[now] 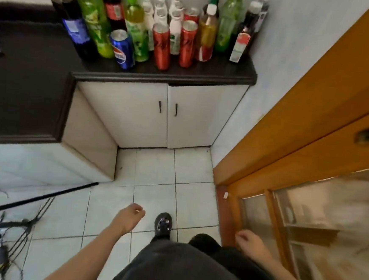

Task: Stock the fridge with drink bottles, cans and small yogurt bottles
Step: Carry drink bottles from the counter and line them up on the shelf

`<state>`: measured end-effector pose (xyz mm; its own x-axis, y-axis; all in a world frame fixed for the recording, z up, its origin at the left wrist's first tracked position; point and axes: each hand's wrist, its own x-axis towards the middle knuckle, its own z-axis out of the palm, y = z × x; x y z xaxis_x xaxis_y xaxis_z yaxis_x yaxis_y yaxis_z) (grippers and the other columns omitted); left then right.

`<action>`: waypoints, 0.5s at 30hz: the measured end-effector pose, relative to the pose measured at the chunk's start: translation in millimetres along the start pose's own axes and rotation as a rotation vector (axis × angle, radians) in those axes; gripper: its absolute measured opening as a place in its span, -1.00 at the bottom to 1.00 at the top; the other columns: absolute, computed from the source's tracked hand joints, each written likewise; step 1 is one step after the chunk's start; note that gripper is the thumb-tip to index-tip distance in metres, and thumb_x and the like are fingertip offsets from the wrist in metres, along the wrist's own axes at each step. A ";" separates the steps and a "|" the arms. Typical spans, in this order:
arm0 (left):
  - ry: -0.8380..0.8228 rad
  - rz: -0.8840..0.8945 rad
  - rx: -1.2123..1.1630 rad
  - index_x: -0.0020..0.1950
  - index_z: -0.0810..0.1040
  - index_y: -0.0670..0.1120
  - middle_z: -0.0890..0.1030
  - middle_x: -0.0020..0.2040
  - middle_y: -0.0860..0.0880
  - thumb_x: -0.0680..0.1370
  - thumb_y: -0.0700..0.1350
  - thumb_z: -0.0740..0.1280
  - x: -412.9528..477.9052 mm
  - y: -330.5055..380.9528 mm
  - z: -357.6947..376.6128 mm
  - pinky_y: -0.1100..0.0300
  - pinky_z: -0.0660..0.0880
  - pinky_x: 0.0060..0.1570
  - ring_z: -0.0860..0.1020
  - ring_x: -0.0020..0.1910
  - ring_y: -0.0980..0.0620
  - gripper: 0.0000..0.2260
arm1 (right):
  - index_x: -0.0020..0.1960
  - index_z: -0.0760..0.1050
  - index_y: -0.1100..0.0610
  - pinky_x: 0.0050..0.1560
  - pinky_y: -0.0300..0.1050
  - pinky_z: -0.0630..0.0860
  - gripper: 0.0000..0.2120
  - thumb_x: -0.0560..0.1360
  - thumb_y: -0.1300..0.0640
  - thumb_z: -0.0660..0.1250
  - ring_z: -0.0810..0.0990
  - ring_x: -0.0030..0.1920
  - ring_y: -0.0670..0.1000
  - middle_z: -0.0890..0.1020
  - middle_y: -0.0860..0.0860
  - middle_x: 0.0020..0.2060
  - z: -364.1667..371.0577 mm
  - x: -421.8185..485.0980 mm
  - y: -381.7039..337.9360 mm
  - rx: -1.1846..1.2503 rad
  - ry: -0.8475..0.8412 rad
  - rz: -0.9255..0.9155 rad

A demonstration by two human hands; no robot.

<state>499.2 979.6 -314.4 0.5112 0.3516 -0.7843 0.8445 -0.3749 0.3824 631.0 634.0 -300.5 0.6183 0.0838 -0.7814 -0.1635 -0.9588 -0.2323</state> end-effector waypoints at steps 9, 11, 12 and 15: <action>0.039 0.017 -0.157 0.18 0.51 -0.23 0.56 0.16 -0.24 0.61 -0.11 0.24 91.1 88.7 -101.3 0.09 0.46 0.07 0.54 0.12 -0.19 -0.77 | 0.13 0.50 0.02 0.05 -0.27 0.36 -0.82 0.57 0.06 0.22 0.45 0.00 -0.12 0.51 -0.09 0.01 -56.9 68.1 -107.0 0.155 0.049 -0.086; 0.053 0.053 -0.223 0.08 0.52 -0.19 0.59 0.09 -0.20 0.60 -0.13 0.23 104.3 105.4 -105.7 0.18 0.40 -0.17 0.57 0.01 -0.10 -0.84 | 0.13 0.51 0.05 0.03 -0.26 0.37 -0.83 0.56 0.10 0.24 0.47 -0.02 -0.11 0.54 -0.07 0.02 -73.6 89.9 -129.1 0.201 0.080 -0.110; 0.068 0.086 -0.257 0.07 0.52 -0.17 0.59 0.07 -0.16 0.60 -0.13 0.23 111.5 119.7 -111.2 0.23 0.39 -0.23 0.58 -0.02 -0.05 -0.85 | 0.14 0.51 0.06 0.02 -0.25 0.38 -0.82 0.56 0.13 0.24 0.48 -0.02 -0.11 0.56 -0.06 0.04 -85.8 102.0 -143.6 0.234 0.116 -0.134; 0.136 0.194 -0.320 0.08 0.50 -0.06 0.61 0.07 -0.09 0.61 -0.12 0.24 134.2 182.2 -141.2 0.30 0.42 -0.15 0.59 -0.04 0.02 -0.90 | 0.18 0.49 0.07 -0.01 -0.24 0.43 -0.80 0.57 0.15 0.24 0.52 -0.03 -0.10 0.57 -0.08 0.00 -140.1 133.3 -200.5 0.351 0.262 -0.245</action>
<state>744.1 1079.6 -281.0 0.6647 0.4190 -0.6186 0.7261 -0.1671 0.6670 853.8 799.4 -277.0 0.8357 0.1807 -0.5186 -0.2107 -0.7665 -0.6067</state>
